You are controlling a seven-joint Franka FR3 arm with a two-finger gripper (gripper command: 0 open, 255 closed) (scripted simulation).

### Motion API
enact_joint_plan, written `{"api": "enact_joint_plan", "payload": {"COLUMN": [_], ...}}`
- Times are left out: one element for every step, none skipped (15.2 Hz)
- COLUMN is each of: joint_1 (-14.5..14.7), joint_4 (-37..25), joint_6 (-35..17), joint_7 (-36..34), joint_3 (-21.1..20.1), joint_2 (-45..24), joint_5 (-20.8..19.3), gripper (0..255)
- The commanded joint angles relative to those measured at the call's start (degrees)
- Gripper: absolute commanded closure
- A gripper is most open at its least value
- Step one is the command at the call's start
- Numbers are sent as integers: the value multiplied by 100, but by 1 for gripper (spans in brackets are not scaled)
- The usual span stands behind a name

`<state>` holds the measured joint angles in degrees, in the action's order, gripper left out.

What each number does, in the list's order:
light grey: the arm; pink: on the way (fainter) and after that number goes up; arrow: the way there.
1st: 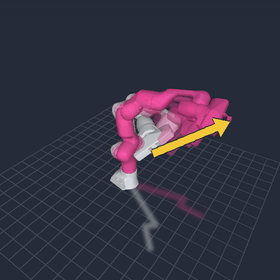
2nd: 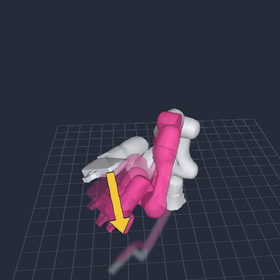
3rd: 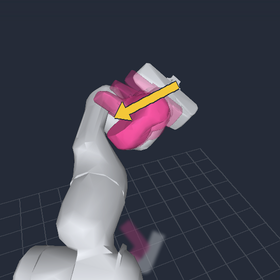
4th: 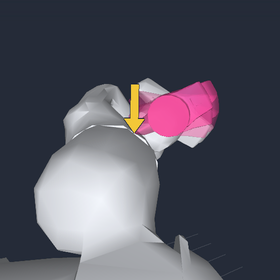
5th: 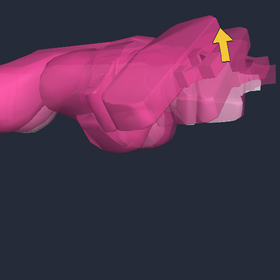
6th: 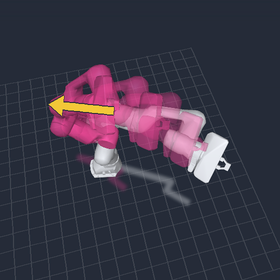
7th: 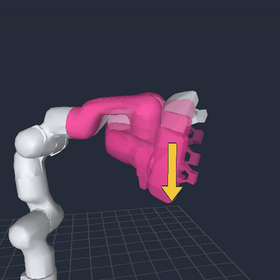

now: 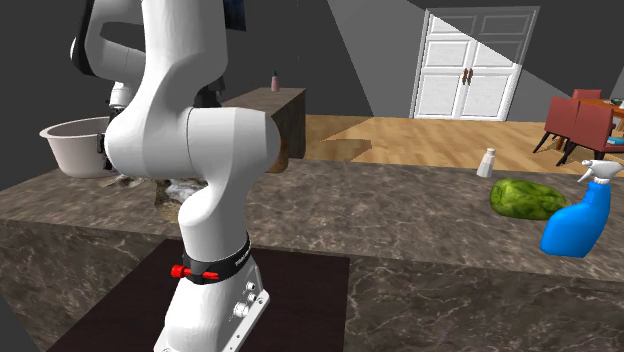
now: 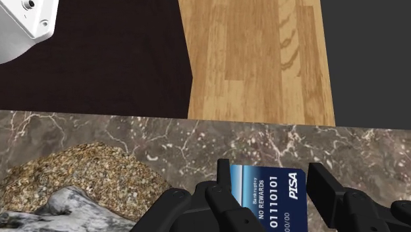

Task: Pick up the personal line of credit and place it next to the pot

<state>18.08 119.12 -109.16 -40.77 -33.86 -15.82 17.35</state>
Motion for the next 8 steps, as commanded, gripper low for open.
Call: {"api": "enact_joint_plan", "payload": {"joint_1": [32,45,58,71,85,99,113,128], "joint_4": [37,54,71,86,100,113,124,134], "joint_6": [-147,-214,-282,-349,-416,-482,-548,-613], "joint_7": [2,7,11,15,19,23,27,30], "joint_3": [15,25,36,47,59,72,85,99], "joint_2": [-118,-173,-230,-287,-346,-404,-464,-525], "joint_5": [-43,-65,-87,-109,-131,-154,-177,-200], "gripper": [255,255,255,255,255,255,255,255]}}
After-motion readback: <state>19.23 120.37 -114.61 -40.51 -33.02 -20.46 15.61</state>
